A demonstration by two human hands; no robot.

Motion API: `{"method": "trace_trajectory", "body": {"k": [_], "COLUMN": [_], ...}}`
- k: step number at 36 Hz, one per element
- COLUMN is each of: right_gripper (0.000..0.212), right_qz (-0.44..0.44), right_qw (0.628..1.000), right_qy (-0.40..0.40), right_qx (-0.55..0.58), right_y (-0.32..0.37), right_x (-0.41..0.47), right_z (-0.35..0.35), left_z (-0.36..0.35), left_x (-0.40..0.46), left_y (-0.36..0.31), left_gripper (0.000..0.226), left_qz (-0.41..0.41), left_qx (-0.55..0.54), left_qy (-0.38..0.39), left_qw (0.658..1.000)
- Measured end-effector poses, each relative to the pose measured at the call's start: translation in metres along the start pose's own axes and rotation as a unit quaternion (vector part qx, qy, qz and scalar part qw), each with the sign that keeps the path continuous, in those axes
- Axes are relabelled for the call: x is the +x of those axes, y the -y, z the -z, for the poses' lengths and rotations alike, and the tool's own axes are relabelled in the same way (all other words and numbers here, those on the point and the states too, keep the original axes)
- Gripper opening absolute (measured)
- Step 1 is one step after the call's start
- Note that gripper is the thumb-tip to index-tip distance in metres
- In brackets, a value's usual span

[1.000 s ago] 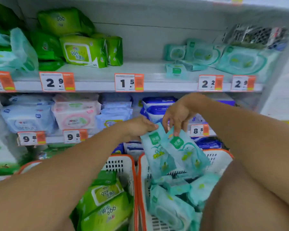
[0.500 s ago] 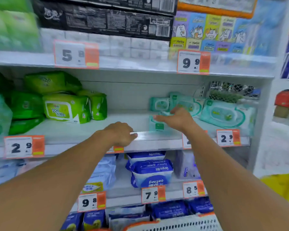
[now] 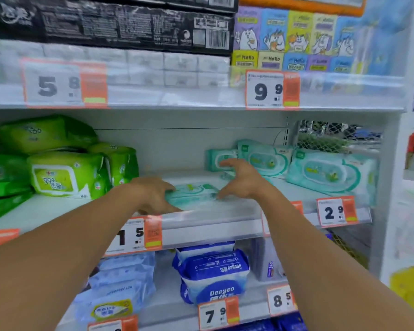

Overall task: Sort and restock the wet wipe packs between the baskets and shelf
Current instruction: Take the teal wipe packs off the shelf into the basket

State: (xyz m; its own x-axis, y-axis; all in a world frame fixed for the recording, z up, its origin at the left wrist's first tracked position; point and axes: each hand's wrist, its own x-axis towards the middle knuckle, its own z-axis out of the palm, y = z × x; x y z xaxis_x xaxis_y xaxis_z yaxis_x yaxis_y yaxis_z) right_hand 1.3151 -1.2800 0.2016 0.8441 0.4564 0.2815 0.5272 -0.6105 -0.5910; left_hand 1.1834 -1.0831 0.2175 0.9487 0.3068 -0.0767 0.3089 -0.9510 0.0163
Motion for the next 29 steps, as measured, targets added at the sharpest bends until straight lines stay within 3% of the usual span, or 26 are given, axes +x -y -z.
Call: {"method": "trace_trajectory", "body": {"k": [2,4,8,10,13,16,18,20,23,26,29], "right_gripper": [0.112,0.119,0.117,0.093,0.033,0.033,0.048,0.069,0.059,0.047,0.047], "right_qz": [-0.084,-0.176,-0.199,-0.186,-0.162,-0.149,-0.089,-0.041,0.025,0.024,-0.023], "right_qw": [0.992,0.974,0.959,0.968,0.977,0.983,0.987,0.986,0.977,0.974,0.983], "right_qy": [-0.045,-0.015,0.056,0.028,-0.01,-0.058,-0.115,-0.164,-0.21,-0.205,-0.123], "right_qx": [-0.086,-0.141,-0.193,-0.167,-0.14,-0.089,-0.062,0.0,0.024,0.098,0.132], "right_y": [-0.018,-0.032,-0.041,-0.041,-0.041,-0.033,-0.025,-0.013,0.003,0.019,0.032], "right_x": [0.009,0.014,0.029,0.033,0.03,0.015,0.002,-0.024,-0.069,-0.107,-0.132], "right_z": [0.009,0.011,0.005,0.008,0.016,0.021,0.026,0.031,0.033,0.036,0.033], "left_z": [-0.003,-0.001,0.014,0.015,0.003,-0.009,-0.01,-0.007,-0.003,-0.011,-0.034], "left_x": [0.004,0.008,0.015,0.019,0.031,0.03,0.025,0.016,-0.009,-0.049,-0.087], "left_y": [-0.002,-0.005,-0.015,-0.022,-0.022,-0.021,-0.022,-0.024,-0.029,-0.042,-0.057], "left_gripper": [0.087,0.087,0.076,0.062,0.048,0.058,0.074,0.066,0.044,0.046,0.066], "left_qz": [-0.003,0.001,-0.003,-0.02,-0.01,0.02,0.027,0.011,-0.025,-0.033,-0.03], "left_qx": [-0.037,-0.078,-0.06,-0.054,-0.169,-0.287,-0.341,-0.387,-0.461,-0.54,-0.636], "left_qy": [0.069,0.097,0.041,-0.006,-0.034,-0.079,-0.121,-0.152,-0.211,-0.262,-0.213], "left_qw": [0.997,0.992,0.997,0.998,0.985,0.954,0.932,0.909,0.861,0.799,0.741]}}
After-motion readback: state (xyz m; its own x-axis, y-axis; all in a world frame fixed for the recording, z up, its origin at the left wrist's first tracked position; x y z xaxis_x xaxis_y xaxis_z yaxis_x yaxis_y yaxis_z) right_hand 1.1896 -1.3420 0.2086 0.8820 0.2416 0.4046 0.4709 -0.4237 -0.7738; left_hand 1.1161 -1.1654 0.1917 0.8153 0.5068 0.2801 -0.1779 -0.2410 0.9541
